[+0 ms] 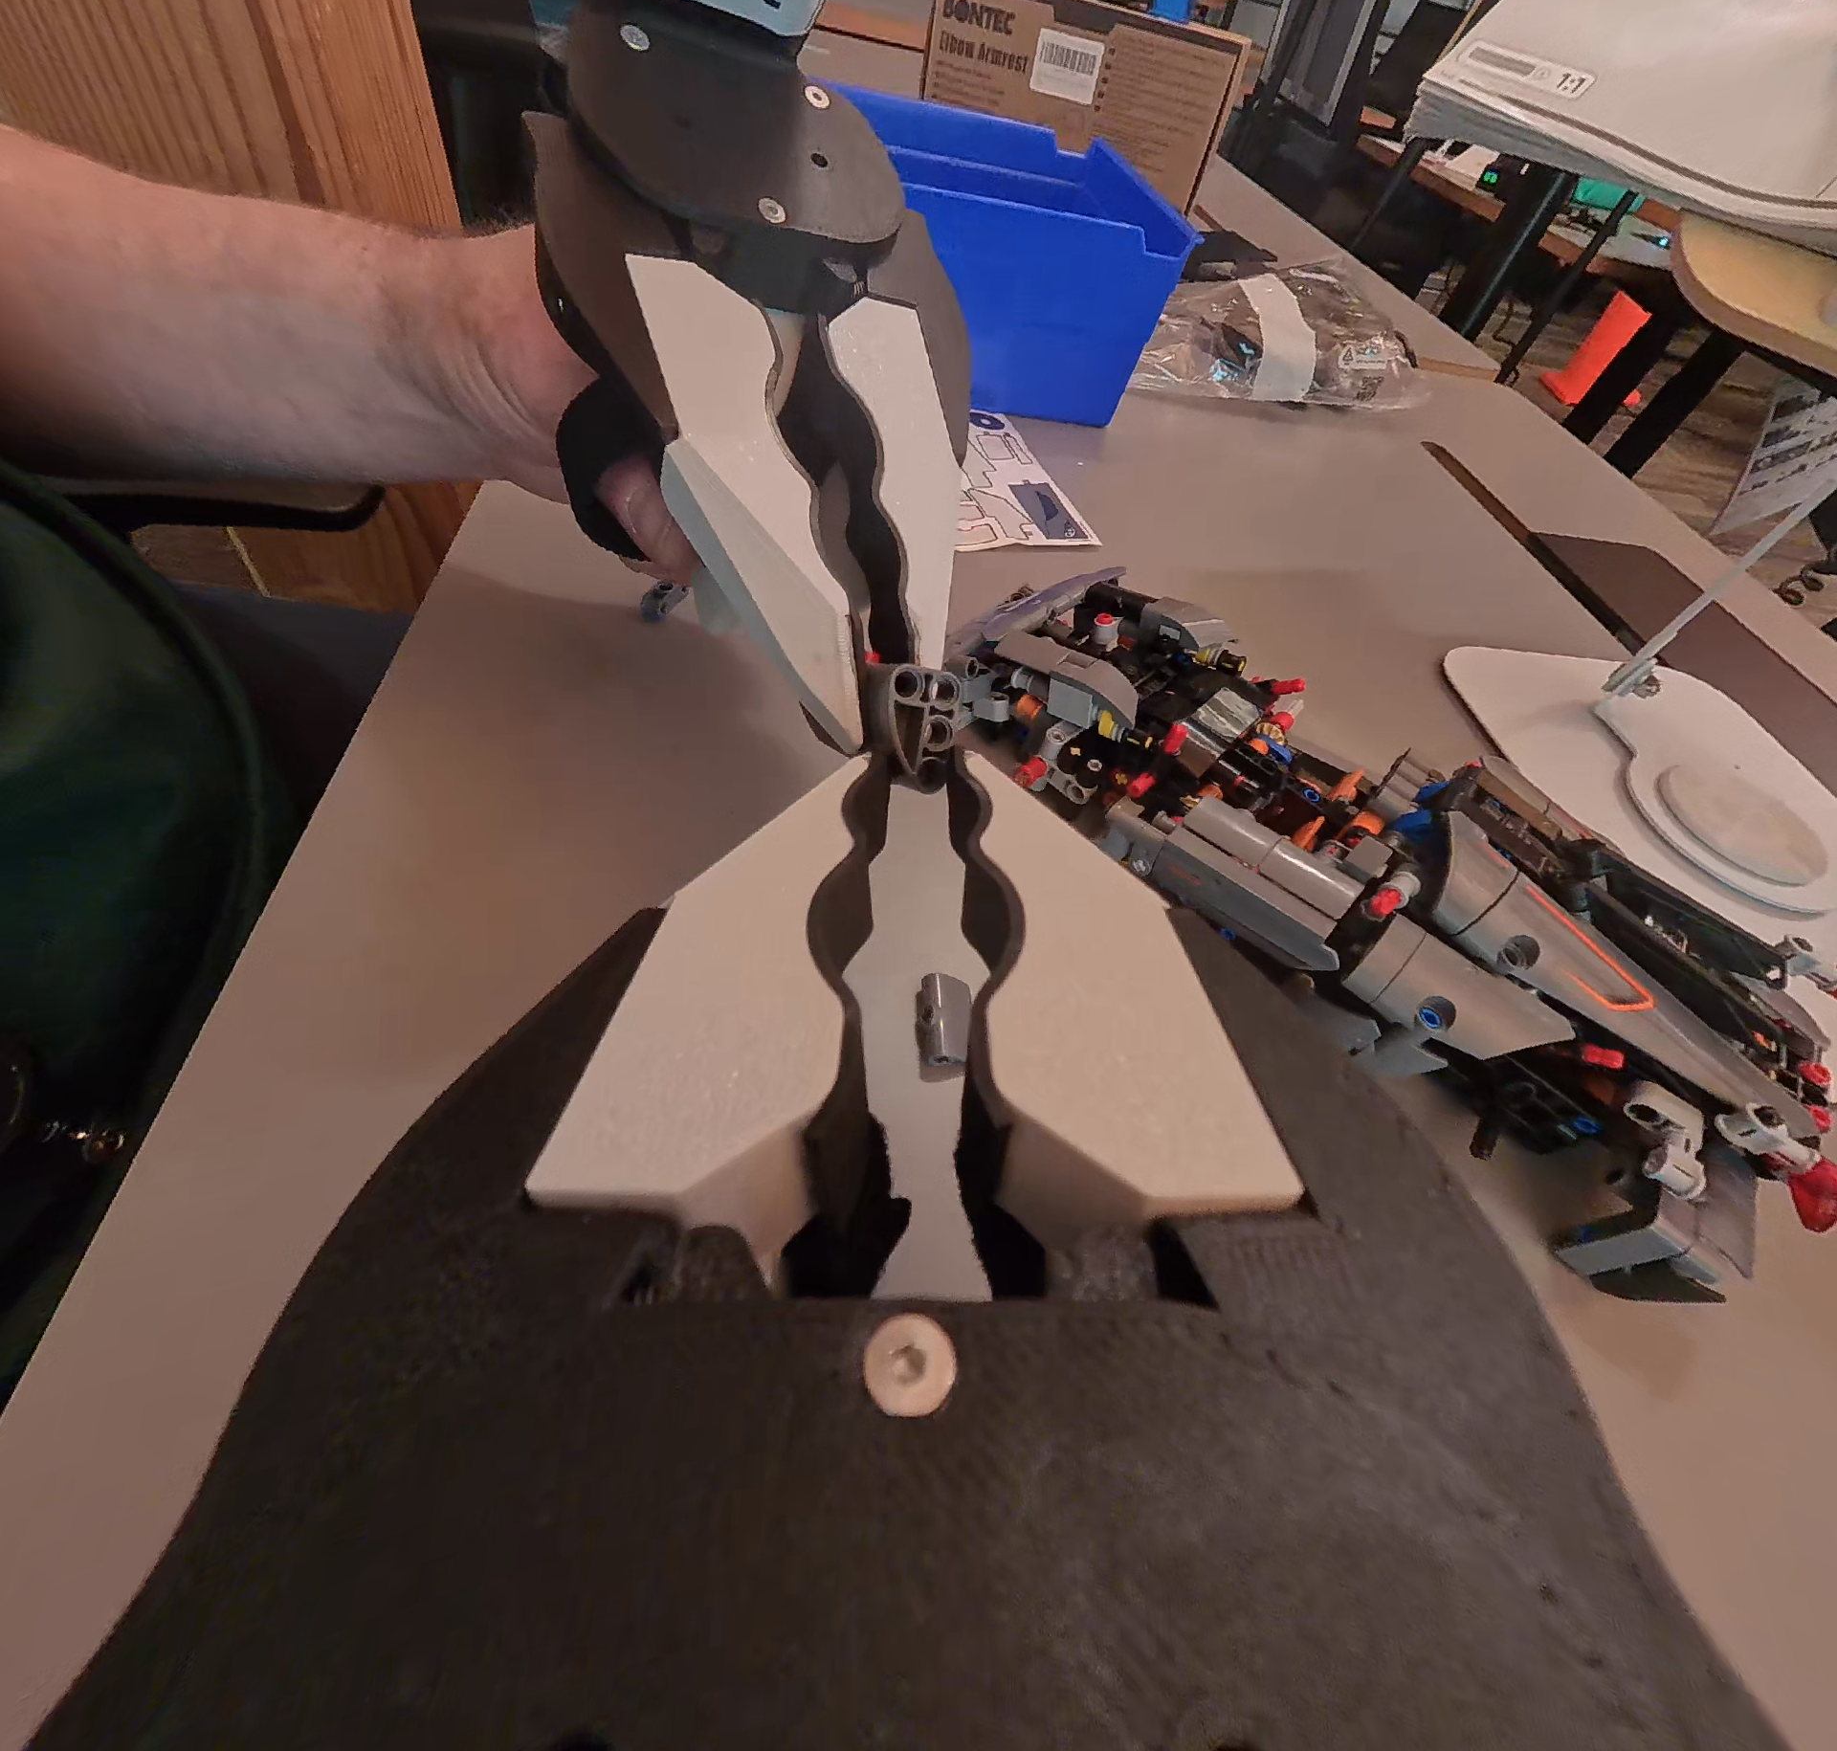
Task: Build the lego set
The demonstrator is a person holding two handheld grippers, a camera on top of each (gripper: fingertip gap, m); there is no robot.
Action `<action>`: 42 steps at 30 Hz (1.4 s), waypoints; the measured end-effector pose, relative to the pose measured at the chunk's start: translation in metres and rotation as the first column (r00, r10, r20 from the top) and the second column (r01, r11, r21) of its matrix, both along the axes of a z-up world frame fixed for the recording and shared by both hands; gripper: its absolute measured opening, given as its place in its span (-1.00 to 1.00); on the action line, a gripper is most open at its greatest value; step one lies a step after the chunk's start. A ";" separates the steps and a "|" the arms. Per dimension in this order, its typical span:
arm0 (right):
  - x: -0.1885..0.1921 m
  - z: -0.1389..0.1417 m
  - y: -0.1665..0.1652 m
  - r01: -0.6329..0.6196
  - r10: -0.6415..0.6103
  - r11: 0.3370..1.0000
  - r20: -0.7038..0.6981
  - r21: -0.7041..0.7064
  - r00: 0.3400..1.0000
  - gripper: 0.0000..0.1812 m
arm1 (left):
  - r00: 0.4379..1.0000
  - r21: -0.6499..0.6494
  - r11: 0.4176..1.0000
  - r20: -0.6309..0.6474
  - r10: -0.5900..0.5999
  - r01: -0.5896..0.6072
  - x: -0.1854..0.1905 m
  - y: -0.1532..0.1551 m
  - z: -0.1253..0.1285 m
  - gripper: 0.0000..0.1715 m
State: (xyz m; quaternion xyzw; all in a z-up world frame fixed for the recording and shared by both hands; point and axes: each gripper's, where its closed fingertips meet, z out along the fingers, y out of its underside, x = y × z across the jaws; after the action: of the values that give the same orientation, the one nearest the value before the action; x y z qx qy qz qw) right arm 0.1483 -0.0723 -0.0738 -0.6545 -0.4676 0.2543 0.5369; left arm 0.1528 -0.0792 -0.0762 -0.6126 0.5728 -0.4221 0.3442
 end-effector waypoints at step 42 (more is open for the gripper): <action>-0.021 -0.002 -0.019 0.043 -0.067 0.993 0.219 0.113 0.973 -0.46 | 0.999 -0.343 0.938 0.011 -0.048 0.048 -0.041 -0.027 0.001 -0.94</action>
State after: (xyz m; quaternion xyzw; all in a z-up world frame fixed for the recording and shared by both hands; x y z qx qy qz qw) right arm 0.1272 -0.0910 -0.0760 -0.6617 -0.5196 0.1388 0.5224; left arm 0.1114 -0.1060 -0.0755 -0.6487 0.5048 -0.5243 0.2223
